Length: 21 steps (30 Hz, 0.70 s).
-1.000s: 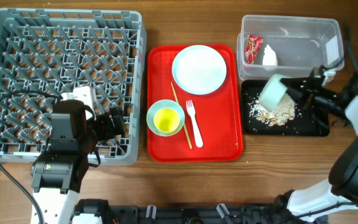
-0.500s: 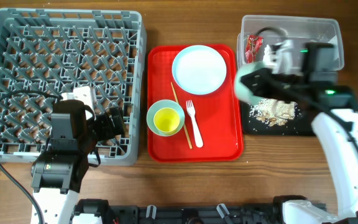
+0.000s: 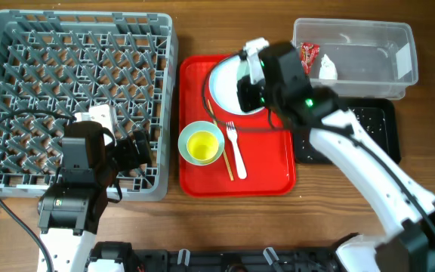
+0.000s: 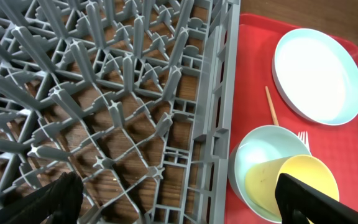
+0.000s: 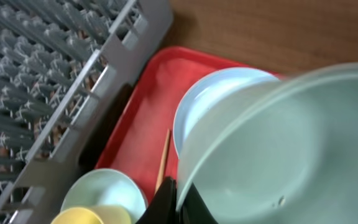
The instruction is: Sort waste into correct bins and load items into the dishwasher rack
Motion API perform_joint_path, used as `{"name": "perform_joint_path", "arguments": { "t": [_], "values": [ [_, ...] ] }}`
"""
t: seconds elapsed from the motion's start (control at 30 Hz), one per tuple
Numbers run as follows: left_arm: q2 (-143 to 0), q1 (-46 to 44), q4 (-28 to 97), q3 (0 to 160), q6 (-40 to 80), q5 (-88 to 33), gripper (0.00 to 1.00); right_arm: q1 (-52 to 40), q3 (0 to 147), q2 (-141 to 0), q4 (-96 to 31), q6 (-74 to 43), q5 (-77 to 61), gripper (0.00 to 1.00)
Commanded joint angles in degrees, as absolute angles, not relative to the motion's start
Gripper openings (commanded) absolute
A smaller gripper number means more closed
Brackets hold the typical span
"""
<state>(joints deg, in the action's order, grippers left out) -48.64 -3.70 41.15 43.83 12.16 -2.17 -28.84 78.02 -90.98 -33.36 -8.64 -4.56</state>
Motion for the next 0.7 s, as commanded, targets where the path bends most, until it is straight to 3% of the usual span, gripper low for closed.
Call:
{"name": "perform_joint_path", "arguments": {
  "t": [0.0, 0.3, 0.53, 0.6, 0.63, 0.67],
  "values": [
    [-48.2, -4.0, 41.0, 44.9, 12.5, -1.8, 1.00, -28.8, 90.1, -98.0, -39.4, -7.5, -3.1, 0.04],
    [-48.2, -4.0, 41.0, 44.9, 12.5, -1.8, 1.00, -28.8, 93.6, -115.2, -41.2, -7.7, -7.6, 0.04],
    [-48.2, -4.0, 41.0, 44.9, 12.5, -1.8, 1.00, -29.0, 93.6, -119.9, -40.5, -8.0, -10.0, 0.05],
    [-48.2, -4.0, 41.0, 44.9, 12.5, -1.8, 1.00, -29.0, 93.6, -119.5, -40.7, -8.1, -11.4, 0.11],
    [-48.2, -4.0, 41.0, 44.9, 12.5, -1.8, 1.00, -29.0, 93.7, -119.1, -41.0, -8.1, -12.8, 0.24],
    [-48.2, -4.0, 41.0, 44.9, 12.5, -1.8, 1.00, -29.0, 93.8, -118.4, -41.5, -8.4, -13.7, 0.28]
  ]
}}
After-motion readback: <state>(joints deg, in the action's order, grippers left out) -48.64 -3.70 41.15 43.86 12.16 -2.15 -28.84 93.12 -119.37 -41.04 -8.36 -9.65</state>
